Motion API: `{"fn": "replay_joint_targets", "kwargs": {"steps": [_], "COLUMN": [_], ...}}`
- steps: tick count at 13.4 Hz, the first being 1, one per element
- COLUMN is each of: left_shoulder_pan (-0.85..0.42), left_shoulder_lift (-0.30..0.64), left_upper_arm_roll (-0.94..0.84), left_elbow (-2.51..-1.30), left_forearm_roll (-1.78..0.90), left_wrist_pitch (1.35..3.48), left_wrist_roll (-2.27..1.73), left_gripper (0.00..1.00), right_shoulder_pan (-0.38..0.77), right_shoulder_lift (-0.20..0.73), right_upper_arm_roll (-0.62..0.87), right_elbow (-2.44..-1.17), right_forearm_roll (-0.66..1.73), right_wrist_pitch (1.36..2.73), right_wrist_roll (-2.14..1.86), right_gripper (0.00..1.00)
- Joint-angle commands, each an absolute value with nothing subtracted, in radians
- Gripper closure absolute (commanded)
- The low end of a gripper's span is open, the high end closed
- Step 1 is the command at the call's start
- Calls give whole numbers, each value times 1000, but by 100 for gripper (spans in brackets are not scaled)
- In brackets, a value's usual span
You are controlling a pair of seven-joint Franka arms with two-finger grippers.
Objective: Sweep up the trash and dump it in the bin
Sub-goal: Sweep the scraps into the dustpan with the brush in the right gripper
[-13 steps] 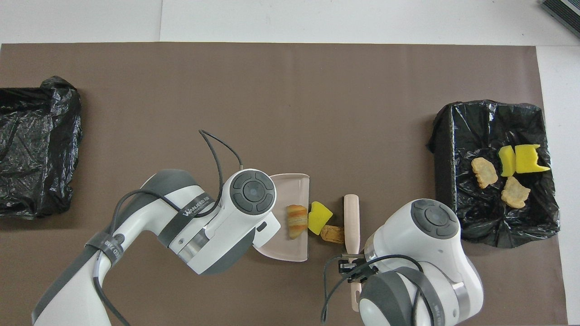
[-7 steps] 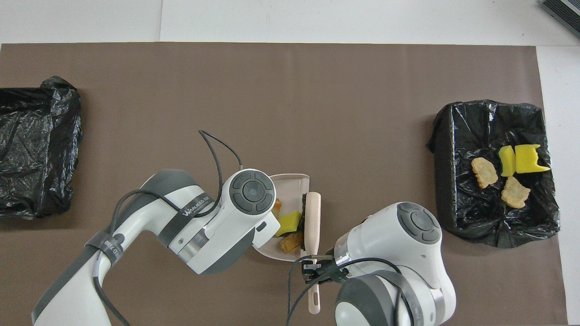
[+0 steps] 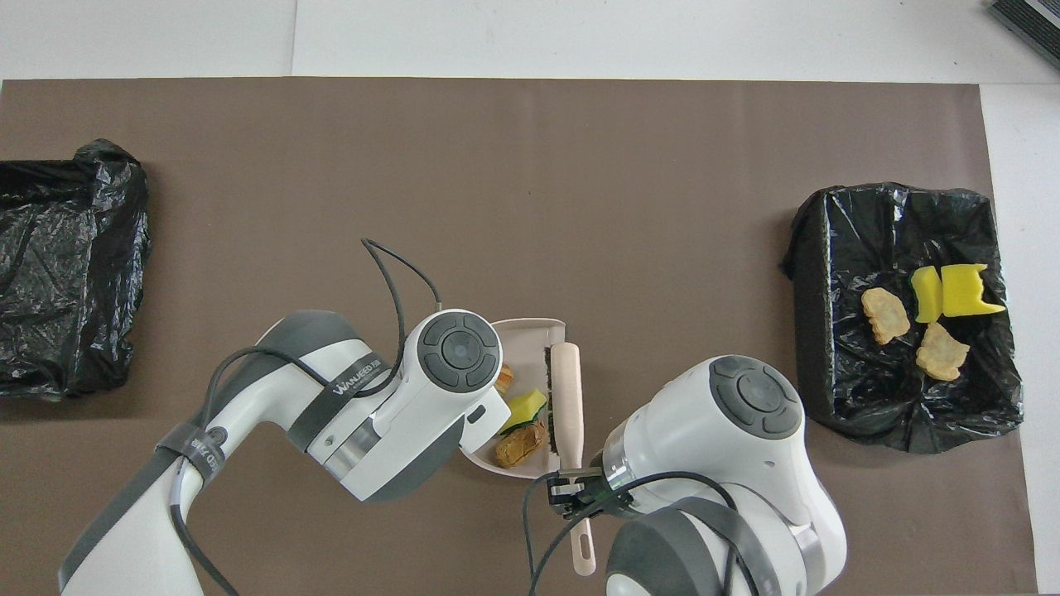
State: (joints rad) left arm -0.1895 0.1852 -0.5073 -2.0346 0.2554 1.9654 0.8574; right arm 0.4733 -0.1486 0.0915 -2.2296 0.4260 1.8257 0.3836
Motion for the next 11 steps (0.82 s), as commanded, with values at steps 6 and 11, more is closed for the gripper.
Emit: {"fn": "replay_joint_targets", "kwargs": {"steps": [6, 11], "left_shoulder_pan": [-192, -202], "left_shoulder_lift": [140, 52], "left_upper_arm_roll": [-449, -338], "left_elbow": [-2045, -2036], "left_forearm_roll": [258, 201], "left_wrist_pitch": [1962, 1930], "left_wrist_roll": [870, 934], "left_gripper": [100, 100], "right_shoulder_pan": [473, 570], "right_shoulder_lift": [-202, -167], "right_upper_arm_roll": [107, 114], "right_elbow": [-2232, -2258], "right_forearm_roll": [262, 291], "right_wrist_pitch": [1706, 1834], "right_wrist_roll": [489, 578], "right_gripper": [100, 100]}}
